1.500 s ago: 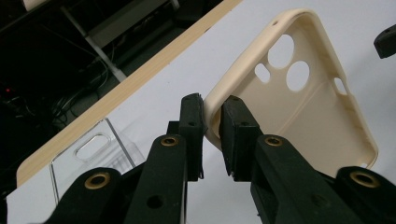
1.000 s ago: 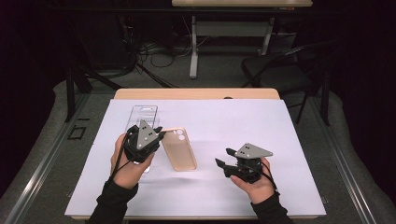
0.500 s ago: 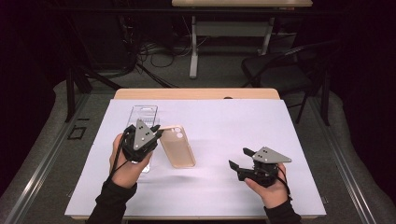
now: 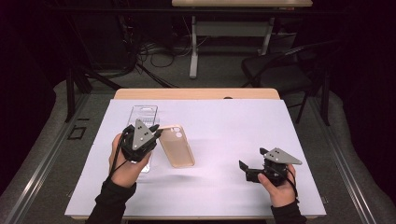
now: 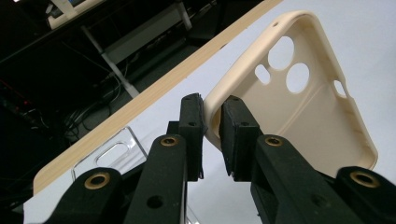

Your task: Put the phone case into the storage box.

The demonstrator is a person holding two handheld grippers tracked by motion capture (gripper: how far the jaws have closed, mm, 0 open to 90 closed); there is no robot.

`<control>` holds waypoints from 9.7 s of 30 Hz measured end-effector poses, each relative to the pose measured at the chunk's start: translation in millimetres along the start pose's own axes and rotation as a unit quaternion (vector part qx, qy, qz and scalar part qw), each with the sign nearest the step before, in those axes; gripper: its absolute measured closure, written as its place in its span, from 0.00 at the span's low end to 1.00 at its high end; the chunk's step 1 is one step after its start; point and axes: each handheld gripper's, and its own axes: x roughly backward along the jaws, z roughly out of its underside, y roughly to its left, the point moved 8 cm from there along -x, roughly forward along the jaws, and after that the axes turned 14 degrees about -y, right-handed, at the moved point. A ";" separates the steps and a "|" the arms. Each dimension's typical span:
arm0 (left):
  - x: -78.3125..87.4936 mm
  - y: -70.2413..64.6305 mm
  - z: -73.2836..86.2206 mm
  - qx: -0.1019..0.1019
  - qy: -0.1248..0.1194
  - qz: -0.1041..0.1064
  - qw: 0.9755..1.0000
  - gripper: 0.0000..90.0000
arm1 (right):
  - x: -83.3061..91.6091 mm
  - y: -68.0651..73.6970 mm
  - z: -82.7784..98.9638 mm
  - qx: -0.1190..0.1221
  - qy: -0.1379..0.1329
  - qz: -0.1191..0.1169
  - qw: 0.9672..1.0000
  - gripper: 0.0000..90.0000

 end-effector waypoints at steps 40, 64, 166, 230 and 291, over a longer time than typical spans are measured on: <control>-15.9 13.2 -4.5 0.000 -0.008 0.008 1.000 0.89 | -1.8 -2.8 14.4 0.000 0.009 0.007 1.000 0.00; -40.1 35.9 -10.7 0.002 -0.008 0.027 1.000 0.89 | -1.8 -5.3 15.3 -0.001 0.006 0.011 1.000 0.00; -61.2 189.1 8.0 -0.153 0.002 -0.106 0.983 0.89 | -3.7 -1.3 24.2 0.015 0.017 0.020 1.000 0.00; -94.2 181.4 64.5 -0.171 -0.006 -0.115 0.978 0.89 | -4.0 1.5 32.0 0.011 0.027 0.011 1.000 0.00; -99.4 186.2 79.0 -0.173 0.032 -0.112 0.978 0.78 | -5.5 4.3 35.3 0.016 0.033 0.006 0.999 0.00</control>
